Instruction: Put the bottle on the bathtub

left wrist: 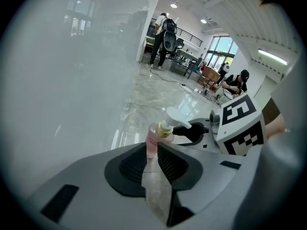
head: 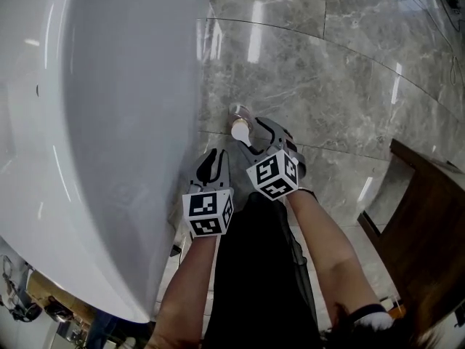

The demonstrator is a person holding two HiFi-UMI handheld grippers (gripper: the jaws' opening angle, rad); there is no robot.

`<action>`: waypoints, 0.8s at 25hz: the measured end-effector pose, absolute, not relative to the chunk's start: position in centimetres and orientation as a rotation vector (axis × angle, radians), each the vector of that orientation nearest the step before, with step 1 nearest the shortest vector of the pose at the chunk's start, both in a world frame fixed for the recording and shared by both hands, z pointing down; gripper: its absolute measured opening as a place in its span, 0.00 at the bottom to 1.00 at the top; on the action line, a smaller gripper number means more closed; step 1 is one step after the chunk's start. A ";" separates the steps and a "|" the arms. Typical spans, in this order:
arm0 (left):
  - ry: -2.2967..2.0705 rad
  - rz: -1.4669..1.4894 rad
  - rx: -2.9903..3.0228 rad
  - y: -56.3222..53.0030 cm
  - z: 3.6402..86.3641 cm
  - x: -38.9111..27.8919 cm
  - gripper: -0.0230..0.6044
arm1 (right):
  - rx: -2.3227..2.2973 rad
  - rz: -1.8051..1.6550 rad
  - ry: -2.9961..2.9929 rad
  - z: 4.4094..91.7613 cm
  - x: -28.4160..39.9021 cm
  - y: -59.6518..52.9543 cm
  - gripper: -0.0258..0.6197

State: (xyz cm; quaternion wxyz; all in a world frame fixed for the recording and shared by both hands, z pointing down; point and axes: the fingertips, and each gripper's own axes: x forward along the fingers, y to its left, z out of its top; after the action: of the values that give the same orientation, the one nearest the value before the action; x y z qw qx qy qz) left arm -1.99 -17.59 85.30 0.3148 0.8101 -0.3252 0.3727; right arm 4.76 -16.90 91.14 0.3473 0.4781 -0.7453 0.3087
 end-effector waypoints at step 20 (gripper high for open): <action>-0.769 0.939 2.086 -15.6 72.4 -0.5 0.12 | 1.360 0.982 -1.816 77.3 8.8 -11.9 0.41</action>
State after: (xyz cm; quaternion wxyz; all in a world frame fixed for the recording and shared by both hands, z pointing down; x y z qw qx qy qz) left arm -0.53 -15.58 72.40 0.3561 0.8078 -0.2976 0.3634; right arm 8.82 -11.93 77.34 0.3286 0.5195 -0.6938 0.3753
